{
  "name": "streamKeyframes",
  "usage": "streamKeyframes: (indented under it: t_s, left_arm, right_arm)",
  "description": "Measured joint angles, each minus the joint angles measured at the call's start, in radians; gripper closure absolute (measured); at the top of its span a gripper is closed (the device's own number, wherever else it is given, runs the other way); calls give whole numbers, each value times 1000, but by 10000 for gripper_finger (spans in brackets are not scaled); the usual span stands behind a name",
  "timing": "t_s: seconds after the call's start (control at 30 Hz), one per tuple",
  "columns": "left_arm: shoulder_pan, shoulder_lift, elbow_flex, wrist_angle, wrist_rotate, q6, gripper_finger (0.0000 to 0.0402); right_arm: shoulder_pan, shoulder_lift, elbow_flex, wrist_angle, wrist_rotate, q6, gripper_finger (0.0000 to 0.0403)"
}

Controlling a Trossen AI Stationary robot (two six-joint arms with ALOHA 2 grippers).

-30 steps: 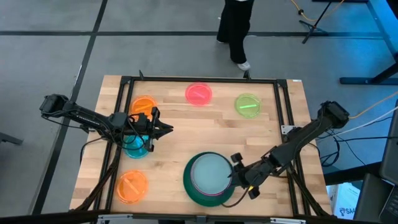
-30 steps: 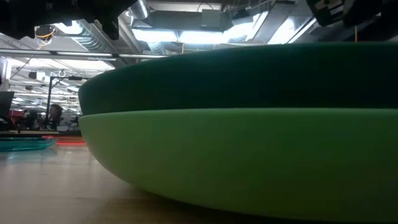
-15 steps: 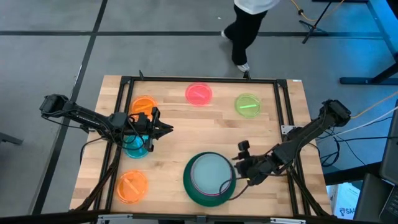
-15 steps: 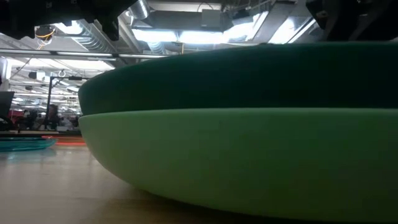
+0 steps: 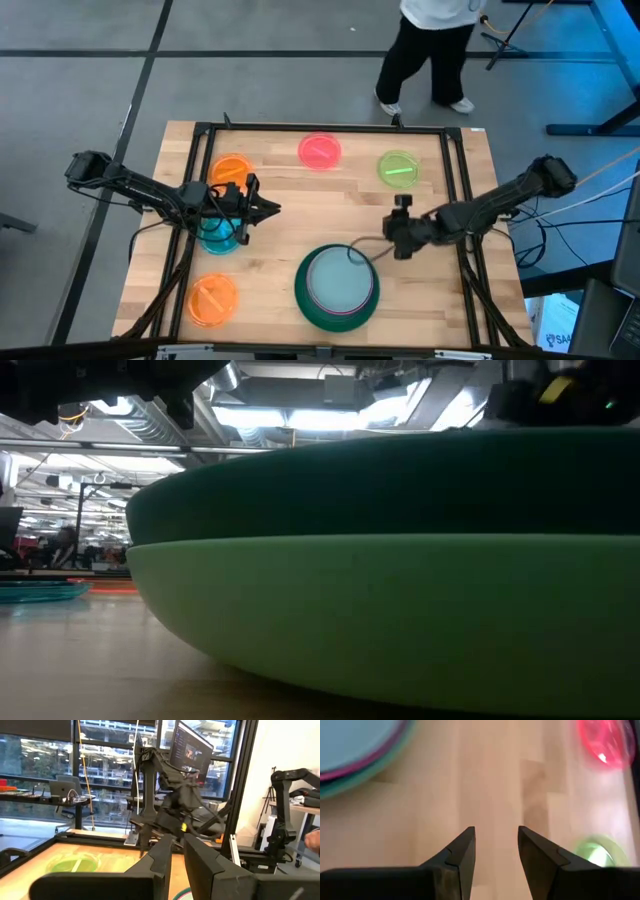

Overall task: Stack plastic plates
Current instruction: Stack the green transparent plate on top of the light blue plate

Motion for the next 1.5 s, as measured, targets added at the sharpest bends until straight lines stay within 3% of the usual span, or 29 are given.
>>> streamKeyframes:
  t_s: [0.13,0.23,0.73,1.03,1.27,1.5]
  left_arm:
    - [0,0,0,5,-5,0,359]
    - [0,0,0,5,-9,0,359]
    - [10,0,0,4,-28,8,359]
    - [10,0,0,2,-28,8,359]
    - [10,0,0,-1,-28,9,359]
    - [10,0,-1,0,-28,9,359]
  right_arm:
    - [-85,-70,-61,19,2,-9,265]
    - [-141,-100,-93,17,64,-22,265]
    - [-329,-104,-237,93,104,-29,265]
    - [-540,-104,-262,226,-79,-132,265]
    - [-653,-50,-262,315,-159,-208,265]
    - [-710,83,-262,395,-161,-258,265]
